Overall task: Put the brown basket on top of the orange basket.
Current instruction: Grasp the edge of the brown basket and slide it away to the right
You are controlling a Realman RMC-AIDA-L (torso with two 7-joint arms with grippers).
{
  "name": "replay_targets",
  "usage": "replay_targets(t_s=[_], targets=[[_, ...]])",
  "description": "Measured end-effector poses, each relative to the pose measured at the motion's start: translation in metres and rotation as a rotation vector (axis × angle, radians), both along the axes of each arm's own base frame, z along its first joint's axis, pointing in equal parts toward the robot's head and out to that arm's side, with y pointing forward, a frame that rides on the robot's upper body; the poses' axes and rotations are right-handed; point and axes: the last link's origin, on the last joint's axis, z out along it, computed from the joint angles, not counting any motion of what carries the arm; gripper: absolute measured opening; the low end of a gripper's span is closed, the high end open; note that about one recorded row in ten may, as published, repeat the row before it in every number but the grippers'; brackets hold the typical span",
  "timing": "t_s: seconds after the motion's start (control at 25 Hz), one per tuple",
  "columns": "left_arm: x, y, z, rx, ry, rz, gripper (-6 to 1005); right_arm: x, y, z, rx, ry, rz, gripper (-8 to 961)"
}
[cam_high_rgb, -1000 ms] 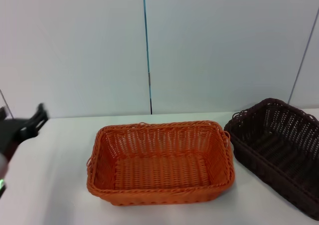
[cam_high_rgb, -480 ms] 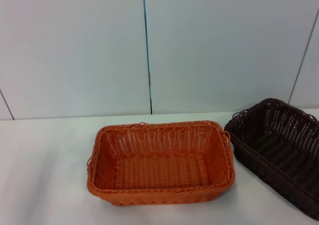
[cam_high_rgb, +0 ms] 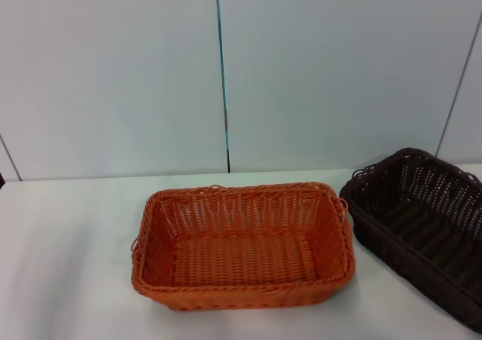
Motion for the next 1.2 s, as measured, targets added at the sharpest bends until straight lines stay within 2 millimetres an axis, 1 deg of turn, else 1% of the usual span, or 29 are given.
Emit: replay_targets(t_s=[0.2, 0.36, 0.52, 0.84, 0.96, 1.2], targets=[[-0.002, 0.000, 0.001, -0.001, 0.001, 0.005, 880, -0.004, 0.015, -0.013, -0.005, 0.025, 0.010, 917], [-0.003, -0.001, 0.002, 0.000, 0.000, 0.010, 880, -0.004, 0.020, -0.019, -0.004, 0.043, 0.002, 917], [-0.006, 0.001, 0.004, -0.017, -0.005, 0.014, 880, -0.002, 0.018, -0.025, -0.001, 0.073, -0.023, 916], [-0.007, 0.003, 0.005, -0.037, 0.002, 0.015, 879, 0.010, 0.011, -0.032, 0.057, 0.175, -0.098, 916], [-0.008, 0.004, 0.005, -0.056, 0.001, 0.017, 879, 0.013, 0.011, -0.037, 0.075, 0.223, -0.109, 916], [-0.009, 0.004, 0.005, -0.071, 0.007, 0.018, 879, 0.018, 0.013, -0.043, 0.123, 0.279, -0.123, 917]])
